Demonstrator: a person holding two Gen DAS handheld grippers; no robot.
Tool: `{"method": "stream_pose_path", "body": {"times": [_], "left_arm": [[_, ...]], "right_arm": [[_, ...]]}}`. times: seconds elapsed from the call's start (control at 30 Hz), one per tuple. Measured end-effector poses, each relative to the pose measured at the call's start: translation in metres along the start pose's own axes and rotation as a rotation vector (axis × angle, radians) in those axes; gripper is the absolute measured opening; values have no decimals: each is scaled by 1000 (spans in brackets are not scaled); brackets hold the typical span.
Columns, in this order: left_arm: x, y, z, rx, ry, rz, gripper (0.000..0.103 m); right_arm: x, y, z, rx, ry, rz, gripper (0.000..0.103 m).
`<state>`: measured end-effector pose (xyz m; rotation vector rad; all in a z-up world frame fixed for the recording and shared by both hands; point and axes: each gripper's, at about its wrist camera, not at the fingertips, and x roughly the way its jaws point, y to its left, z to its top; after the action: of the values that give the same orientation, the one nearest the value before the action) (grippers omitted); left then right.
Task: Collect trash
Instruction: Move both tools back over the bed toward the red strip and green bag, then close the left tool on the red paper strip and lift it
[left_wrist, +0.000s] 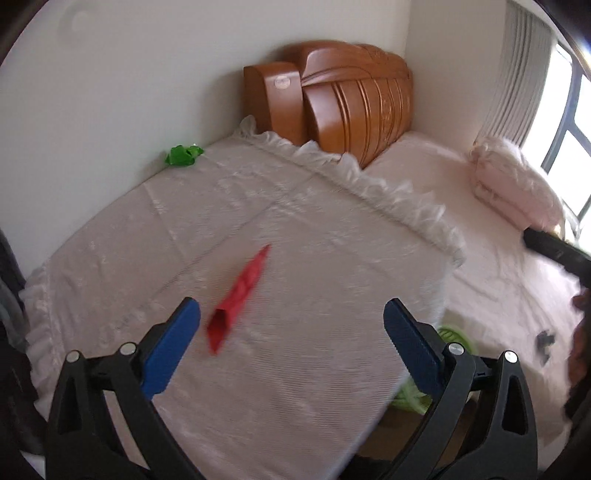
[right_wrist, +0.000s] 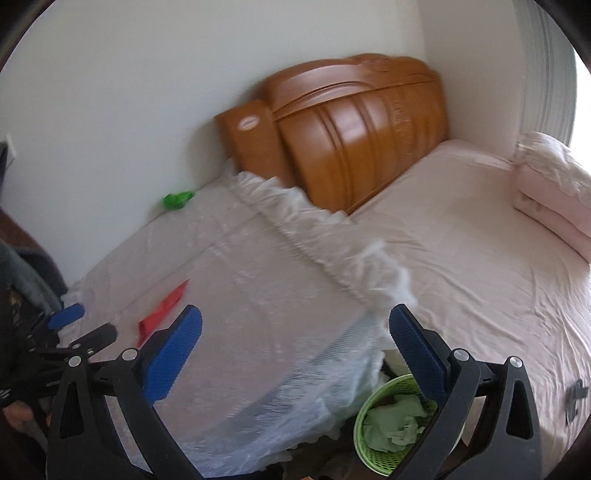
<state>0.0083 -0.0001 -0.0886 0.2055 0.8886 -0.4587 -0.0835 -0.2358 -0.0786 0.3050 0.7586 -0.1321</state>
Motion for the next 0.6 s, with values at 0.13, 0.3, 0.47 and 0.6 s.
{"method": "stream_pose_path", "body": {"times": [0.13,0.3,0.47,0.6], "left_arm": [[45,30,-5,86,98,-36,94],[85,45,-9,157,174,-82,75],[118,51,-12,224,254,-133,54],[129,53,-13,260,284,-170,46]], "right_arm": [[11,16,-3,-3,35,18,101],[22,26,-9,18,75,5,101],[31,27,-16,52,112,-18,101],[35,25,-20,87,120,-28,101]]}}
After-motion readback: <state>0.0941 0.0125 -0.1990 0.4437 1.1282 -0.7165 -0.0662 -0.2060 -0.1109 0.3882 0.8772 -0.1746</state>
